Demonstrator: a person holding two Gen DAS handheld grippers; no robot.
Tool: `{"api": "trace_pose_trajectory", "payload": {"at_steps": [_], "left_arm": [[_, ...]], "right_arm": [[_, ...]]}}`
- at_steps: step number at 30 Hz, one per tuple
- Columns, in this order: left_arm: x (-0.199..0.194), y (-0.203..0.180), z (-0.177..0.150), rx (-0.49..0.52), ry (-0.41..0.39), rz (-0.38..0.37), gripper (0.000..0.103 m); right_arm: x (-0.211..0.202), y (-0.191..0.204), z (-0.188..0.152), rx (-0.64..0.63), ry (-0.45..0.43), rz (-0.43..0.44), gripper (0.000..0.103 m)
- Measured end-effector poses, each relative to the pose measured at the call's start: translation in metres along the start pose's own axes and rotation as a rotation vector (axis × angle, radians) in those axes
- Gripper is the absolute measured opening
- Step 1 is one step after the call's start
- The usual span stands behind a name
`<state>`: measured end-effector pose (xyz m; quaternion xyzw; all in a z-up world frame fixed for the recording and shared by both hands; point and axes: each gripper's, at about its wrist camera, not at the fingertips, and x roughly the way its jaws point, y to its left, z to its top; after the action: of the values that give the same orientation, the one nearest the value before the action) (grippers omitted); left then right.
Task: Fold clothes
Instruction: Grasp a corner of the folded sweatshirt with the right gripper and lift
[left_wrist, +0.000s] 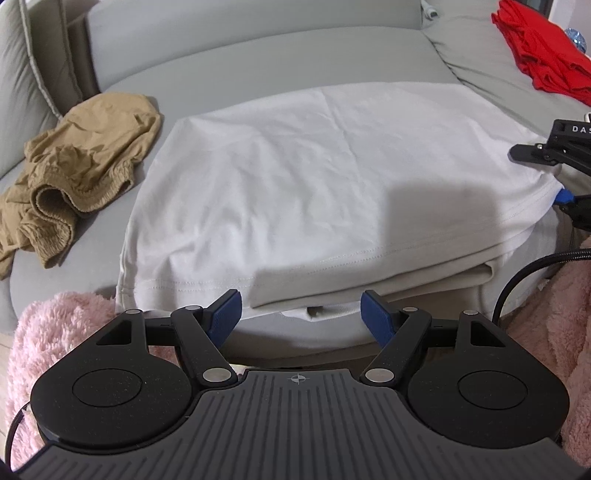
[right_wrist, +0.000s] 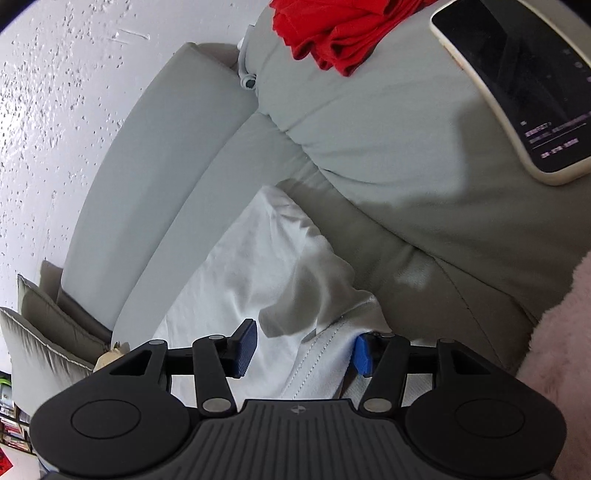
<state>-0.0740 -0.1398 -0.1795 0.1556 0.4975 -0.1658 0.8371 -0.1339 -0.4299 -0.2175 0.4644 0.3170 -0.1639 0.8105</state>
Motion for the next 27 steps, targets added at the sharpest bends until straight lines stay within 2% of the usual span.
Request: {"api": "trace_pose_trajectory", "payload": {"at_steps": [2, 3, 5, 6, 7, 9, 12, 16, 20, 23, 27], "left_arm": [[0.001, 0.0, 0.0, -0.002, 0.006, 0.001, 0.076], [0.002, 0.0, 0.0, -0.003, 0.007, 0.001, 0.076], [0.001, 0.0, 0.0, -0.011, 0.008, -0.002, 0.076], [0.001, 0.001, 0.0, -0.015, 0.008, -0.004, 0.076], [0.0, 0.002, 0.0, -0.023, 0.006, -0.008, 0.076], [-0.001, 0.005, 0.0, -0.038, 0.003, -0.015, 0.076], [-0.005, 0.012, 0.001, -0.067, -0.008, -0.029, 0.076], [-0.009, 0.024, 0.006, -0.099, -0.024, -0.045, 0.076], [-0.02, 0.057, 0.019, -0.159, -0.075, -0.011, 0.076], [-0.027, 0.094, 0.024, -0.243, -0.106, 0.03, 0.079], [-0.024, 0.147, 0.018, -0.403, -0.095, 0.086, 0.086]], "right_arm": [[0.001, 0.0, 0.001, -0.017, 0.003, 0.002, 0.055], [0.001, 0.0, 0.001, -0.023, 0.0, -0.003, 0.05], [0.001, -0.003, 0.002, -0.02, -0.006, -0.014, 0.036], [0.001, -0.005, 0.002, -0.008, -0.008, -0.015, 0.024], [0.0, -0.01, 0.003, 0.021, -0.007, -0.008, 0.017], [-0.003, -0.012, 0.004, 0.047, -0.005, 0.016, 0.012], [-0.009, 0.0, 0.003, -0.014, -0.023, 0.003, 0.011], [-0.019, 0.036, 0.002, -0.183, -0.05, -0.052, 0.011], [-0.025, 0.084, -0.005, -0.36, -0.045, -0.09, 0.011], [-0.026, 0.133, -0.019, -0.526, -0.045, -0.108, 0.011], [-0.021, 0.186, -0.054, -0.718, -0.028, -0.094, 0.01]]}}
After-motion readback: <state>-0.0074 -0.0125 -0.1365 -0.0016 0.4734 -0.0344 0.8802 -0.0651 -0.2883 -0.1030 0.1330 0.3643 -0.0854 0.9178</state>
